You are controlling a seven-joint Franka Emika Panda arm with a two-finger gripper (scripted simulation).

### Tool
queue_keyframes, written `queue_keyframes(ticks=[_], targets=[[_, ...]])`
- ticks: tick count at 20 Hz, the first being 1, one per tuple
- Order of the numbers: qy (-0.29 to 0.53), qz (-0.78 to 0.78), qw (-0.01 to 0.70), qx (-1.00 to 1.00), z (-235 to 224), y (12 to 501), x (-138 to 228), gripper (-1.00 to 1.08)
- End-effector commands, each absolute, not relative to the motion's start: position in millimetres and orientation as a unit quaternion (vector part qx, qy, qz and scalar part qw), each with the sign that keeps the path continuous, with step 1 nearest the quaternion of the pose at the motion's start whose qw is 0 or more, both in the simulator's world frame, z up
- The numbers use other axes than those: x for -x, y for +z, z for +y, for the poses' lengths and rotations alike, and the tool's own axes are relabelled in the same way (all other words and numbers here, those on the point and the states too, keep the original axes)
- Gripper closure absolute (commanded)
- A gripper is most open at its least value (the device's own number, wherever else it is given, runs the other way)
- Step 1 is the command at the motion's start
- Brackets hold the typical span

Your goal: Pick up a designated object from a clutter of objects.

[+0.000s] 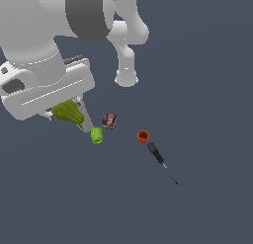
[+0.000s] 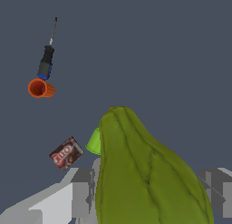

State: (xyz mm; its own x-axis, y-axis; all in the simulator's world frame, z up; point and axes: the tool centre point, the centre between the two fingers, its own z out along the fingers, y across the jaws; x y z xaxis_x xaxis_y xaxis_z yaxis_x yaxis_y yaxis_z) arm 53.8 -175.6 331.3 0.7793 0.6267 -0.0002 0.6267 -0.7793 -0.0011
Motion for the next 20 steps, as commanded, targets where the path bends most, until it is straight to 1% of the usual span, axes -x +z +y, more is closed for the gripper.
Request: queue_keyframes(ticks=[1, 10, 20], targets=[[0.000, -0.332, 0.000, 0.943, -182.6, 346.8, -59.7, 1.08], [0.000, -0.332, 0.000, 0.943, -197.3, 375.9, -72.7, 1.08], [0.000, -0.332, 0.000, 0.943, -200.0, 381.5, -76.2, 1.08]])
